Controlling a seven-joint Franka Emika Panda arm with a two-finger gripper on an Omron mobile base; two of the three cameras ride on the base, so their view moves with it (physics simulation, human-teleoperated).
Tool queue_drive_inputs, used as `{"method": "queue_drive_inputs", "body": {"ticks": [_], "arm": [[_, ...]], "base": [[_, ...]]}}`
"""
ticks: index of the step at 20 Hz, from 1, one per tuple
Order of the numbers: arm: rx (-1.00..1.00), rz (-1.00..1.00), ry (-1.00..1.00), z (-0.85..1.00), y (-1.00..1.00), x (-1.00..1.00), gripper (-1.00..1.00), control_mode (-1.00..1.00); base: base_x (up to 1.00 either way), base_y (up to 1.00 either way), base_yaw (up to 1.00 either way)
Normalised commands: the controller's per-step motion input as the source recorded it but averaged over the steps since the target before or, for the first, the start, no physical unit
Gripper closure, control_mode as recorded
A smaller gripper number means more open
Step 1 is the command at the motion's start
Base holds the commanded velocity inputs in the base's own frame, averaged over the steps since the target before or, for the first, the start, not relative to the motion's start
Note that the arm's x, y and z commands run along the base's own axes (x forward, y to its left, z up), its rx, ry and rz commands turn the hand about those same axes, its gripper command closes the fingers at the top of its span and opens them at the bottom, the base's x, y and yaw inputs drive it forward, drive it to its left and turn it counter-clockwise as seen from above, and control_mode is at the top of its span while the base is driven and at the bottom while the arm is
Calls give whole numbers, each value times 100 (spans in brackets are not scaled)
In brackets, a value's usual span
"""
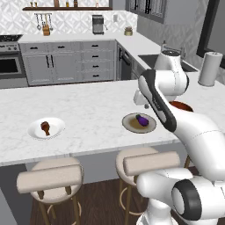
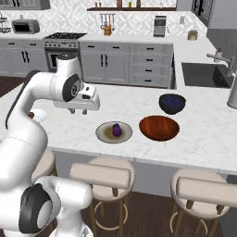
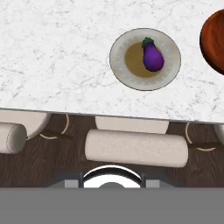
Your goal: Pick the chicken drumstick and eggplant from their plates and place them in the bowl. Then put the bowl in the fridge.
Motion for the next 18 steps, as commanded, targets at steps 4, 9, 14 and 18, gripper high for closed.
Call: {"method": "queue_drive_inputs", "body": {"ticks": [4,9,14,18], "arm": [[0,0,0,-17,0,0,-100,-100],[0,0,0,-67,-13,13,-100,-100],[0,0,4,-53,-40,49,-100,-100],[0,0,10,-35,-46,60,-100,-100]], "base": [[0,0,0],[0,0,0],[0,0,0],[0,0,0]]}}
